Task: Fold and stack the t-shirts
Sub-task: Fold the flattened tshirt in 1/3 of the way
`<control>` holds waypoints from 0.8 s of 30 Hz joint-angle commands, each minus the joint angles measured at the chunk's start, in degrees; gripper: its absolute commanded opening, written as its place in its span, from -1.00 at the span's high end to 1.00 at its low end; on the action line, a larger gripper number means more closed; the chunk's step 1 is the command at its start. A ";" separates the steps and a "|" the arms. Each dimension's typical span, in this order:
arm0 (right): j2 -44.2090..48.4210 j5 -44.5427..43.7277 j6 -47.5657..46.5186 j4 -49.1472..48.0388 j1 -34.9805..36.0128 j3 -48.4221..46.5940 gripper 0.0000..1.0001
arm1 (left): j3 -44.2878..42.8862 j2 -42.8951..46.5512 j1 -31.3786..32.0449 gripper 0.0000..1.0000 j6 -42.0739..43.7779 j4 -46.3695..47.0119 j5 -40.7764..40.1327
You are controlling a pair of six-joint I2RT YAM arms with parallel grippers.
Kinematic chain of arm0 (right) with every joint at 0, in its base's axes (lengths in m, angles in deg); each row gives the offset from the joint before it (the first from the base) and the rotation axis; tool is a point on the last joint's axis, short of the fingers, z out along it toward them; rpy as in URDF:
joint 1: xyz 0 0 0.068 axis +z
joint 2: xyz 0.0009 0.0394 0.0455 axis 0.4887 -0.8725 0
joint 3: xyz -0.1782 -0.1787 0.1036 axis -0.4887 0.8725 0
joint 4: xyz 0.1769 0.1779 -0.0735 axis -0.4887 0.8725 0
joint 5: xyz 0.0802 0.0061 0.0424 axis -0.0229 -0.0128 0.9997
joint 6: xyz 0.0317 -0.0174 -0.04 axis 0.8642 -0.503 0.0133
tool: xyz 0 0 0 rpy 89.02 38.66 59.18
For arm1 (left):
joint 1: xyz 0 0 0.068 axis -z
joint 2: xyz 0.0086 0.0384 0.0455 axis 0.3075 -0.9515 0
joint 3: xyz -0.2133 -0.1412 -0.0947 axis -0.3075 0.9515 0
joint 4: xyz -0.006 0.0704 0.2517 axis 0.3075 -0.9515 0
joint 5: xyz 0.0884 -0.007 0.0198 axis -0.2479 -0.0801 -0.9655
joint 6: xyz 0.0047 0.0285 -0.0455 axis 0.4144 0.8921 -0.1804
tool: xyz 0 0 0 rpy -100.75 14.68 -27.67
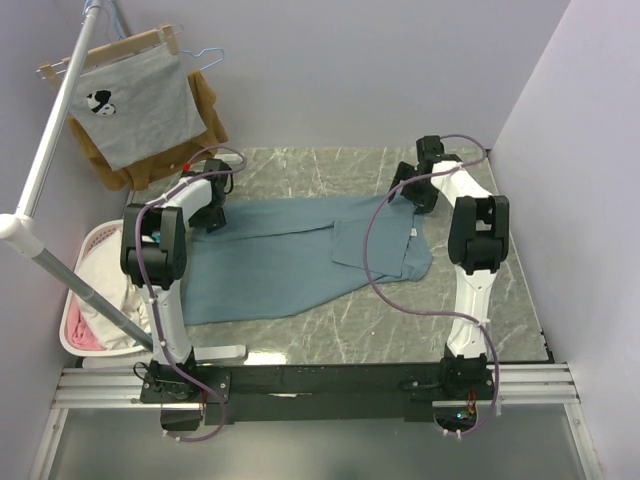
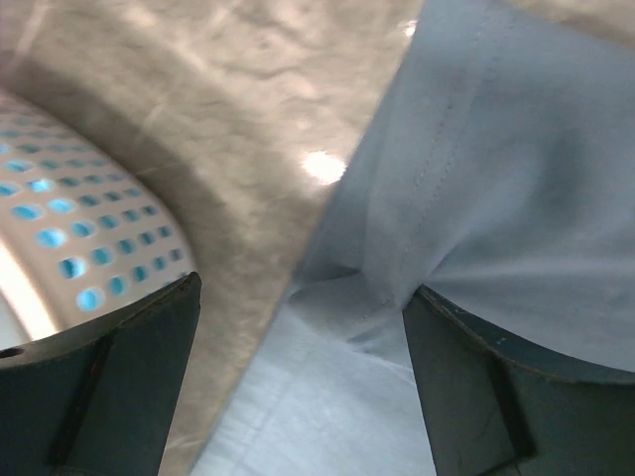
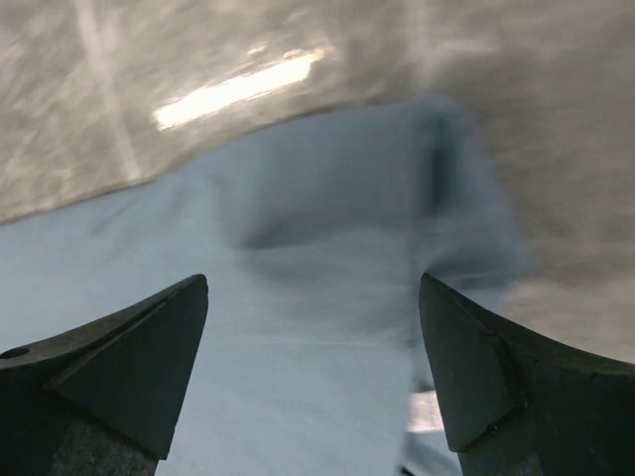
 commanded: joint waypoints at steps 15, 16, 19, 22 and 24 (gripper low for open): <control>11.95 -6.28 1.75 -3.38 -4.19 9.51 -0.88 | -3.09 8.91 1.36 -0.69 -1.53 0.03 7.61; 13.36 -4.98 3.06 -4.17 -4.28 13.01 -0.88 | -2.13 11.97 1.97 -0.70 -0.83 1.53 10.81; 20.03 -2.61 5.52 -7.68 -4.19 23.27 -0.88 | 2.35 17.52 4.87 -0.77 0.93 7.77 23.26; 28.38 -1.72 7.46 -12.25 -3.67 35.22 -0.88 | 6.40 20.70 8.12 -0.82 1.03 13.48 31.80; 34.18 -2.15 8.26 -13.14 -3.40 40.35 -0.88 | 8.78 20.97 10.85 -0.82 0.85 16.74 34.03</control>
